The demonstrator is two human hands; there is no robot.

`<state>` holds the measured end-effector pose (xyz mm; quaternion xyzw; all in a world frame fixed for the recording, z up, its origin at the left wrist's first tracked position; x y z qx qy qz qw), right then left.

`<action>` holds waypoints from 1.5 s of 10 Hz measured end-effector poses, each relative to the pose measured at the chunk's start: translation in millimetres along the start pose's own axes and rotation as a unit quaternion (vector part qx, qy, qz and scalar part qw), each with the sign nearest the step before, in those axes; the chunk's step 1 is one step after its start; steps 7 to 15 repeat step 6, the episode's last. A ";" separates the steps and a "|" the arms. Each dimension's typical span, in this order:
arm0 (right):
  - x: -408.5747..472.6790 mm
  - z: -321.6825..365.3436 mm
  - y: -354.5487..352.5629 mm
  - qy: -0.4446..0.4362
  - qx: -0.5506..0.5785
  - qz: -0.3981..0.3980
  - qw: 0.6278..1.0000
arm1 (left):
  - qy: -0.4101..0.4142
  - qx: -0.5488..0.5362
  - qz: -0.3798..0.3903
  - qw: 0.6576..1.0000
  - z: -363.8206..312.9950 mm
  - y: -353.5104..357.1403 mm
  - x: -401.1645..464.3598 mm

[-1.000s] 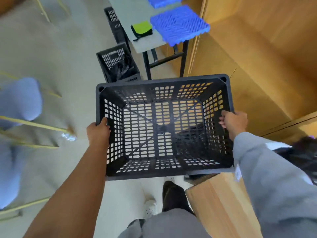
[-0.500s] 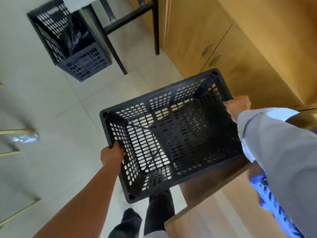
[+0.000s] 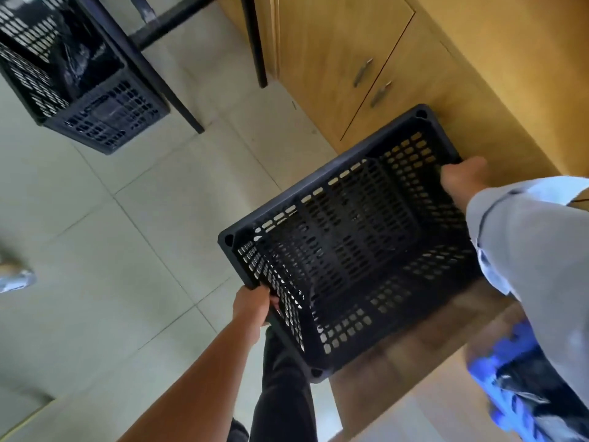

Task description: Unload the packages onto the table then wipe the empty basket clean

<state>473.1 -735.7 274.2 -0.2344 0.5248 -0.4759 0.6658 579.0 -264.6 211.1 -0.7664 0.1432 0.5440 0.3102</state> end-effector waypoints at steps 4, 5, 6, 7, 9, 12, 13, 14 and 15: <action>-16.2 -13.2 4.8 0.007 0.104 0.005 0.995 | -0.060 0.005 0.076 0.995 12.5 30.8 -4.1; -42.0 -5.8 14.8 -0.021 0.106 0.030 0.994 | -0.051 0.019 0.092 0.994 11.3 31.0 -4.2; -61.5 -7.3 33.2 -0.010 0.104 0.074 0.992 | -0.032 0.099 0.053 0.993 -1.0 16.0 -10.1; -61.5 -7.3 33.2 -0.010 0.104 0.074 0.992 | -0.032 0.099 0.053 0.993 -1.0 16.0 -10.1; -61.5 -7.3 33.2 -0.010 0.104 0.074 0.992 | -0.032 0.099 0.053 0.993 -1.0 16.0 -10.1; -61.5 -7.3 33.2 -0.010 0.104 0.074 0.992 | -0.032 0.099 0.053 0.993 -1.0 16.0 -10.1; -61.5 -7.3 33.2 -0.010 0.104 0.074 0.992 | -0.032 0.099 0.053 0.993 -1.0 16.0 -10.1; -61.5 -7.3 33.2 -0.010 0.104 0.074 0.992 | -0.032 0.099 0.053 0.993 -1.0 16.0 -10.1; -61.5 -7.3 33.2 -0.010 0.104 0.074 0.992 | -0.032 0.099 0.053 0.993 -1.0 16.0 -10.1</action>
Point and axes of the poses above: each hand's wrist, its own x-axis towards the middle knuckle, its own y-axis out of the palm, z = x × y, the point moved 7 cm from there along x, towards the middle knuckle, and after that the axes turned 1 degree about x, right-handed, at the moved point
